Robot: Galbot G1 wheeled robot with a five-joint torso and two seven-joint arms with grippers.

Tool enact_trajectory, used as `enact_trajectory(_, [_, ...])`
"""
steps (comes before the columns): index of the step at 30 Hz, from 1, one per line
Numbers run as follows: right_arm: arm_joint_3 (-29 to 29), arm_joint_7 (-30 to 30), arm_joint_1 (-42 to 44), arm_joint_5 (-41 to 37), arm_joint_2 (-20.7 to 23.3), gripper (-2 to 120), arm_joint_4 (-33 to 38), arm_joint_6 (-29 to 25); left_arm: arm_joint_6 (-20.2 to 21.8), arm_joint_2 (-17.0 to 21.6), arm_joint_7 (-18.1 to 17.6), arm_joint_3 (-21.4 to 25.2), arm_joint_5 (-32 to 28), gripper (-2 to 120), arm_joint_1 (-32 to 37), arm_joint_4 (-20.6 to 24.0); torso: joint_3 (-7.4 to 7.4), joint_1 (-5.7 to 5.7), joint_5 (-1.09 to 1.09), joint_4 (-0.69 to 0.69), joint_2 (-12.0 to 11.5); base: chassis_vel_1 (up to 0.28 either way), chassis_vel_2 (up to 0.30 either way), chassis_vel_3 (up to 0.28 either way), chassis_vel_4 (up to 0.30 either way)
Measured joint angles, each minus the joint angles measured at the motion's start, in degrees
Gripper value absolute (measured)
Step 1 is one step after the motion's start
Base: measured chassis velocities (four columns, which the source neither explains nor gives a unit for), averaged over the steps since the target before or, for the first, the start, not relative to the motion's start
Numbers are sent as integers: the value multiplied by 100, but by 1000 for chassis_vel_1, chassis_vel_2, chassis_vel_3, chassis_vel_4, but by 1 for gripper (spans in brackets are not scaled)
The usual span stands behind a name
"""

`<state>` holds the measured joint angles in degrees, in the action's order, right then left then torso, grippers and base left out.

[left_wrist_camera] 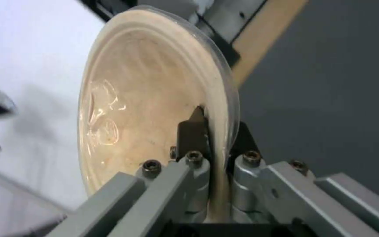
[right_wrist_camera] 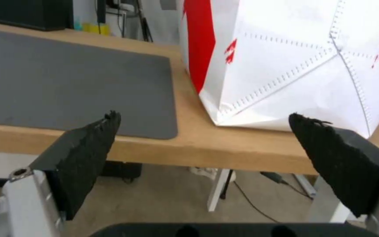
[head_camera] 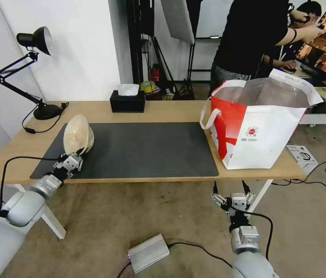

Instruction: Pick up the trash from the table and place it into the takeout bag.

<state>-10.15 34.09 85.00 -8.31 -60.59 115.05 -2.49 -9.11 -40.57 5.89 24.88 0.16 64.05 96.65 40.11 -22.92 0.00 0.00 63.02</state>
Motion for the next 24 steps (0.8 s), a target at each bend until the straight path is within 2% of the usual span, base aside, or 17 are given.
enact_trajectory(1, [0,0,0,0,0,98,0,0,0,0,0,0,0,1,0,0,0,0,0,0,0,0,0,0,0])
enact_trajectory(4, [15,0,-17,2,-6,98,40,12,-3,250,10,-4,-54,1,-156,367,0,0,0,0,0,0,0,0,0])
enact_trajectory(11, [77,1,-29,39,-63,98,62,16,-83,589,86,-354,-230,1,-663,572,0,0,0,0,0,0,0,0,0])
enact_trajectory(15, [138,1,-93,72,-88,98,78,36,-264,890,178,-1176,-527,1,-1602,465,0,0,0,0,0,0,0,0,0])
enact_trajectory(16, [138,1,-93,72,-88,98,78,36,-264,890,178,-1176,-527,1,-1602,465,0,0,0,0,0,0,0,0,0])
enact_trajectory(18, [165,1,-158,75,-90,98,85,71,-404,944,308,-1735,-575,1,-2266,280,0,0,0,0,0,0,0,0,0])
enact_trajectory(20, [190,1,-200,75,-93,98,107,119,-504,935,456,-2341,-602,1,-2974,69,0,-1,1,0,0,0,0,0,0])
enact_trajectory(21, [190,1,-200,75,-93,98,107,119,-504,935,456,-2341,-602,1,-2974,69,0,-1,1,0,0,0,0,0,0])
enact_trajectory(22, [200,1,-215,76,-95,98,110,132,-542,910,523,-2560,-604,1,-3217,-6,0,0,1,0,0,0,0,0,0])
enact_trajectory(24, [219,1,-237,76,-101,98,115,157,-632,742,667,-3303,-606,1,-4033,-291,0,0,0,0,0,0,0,0,0])
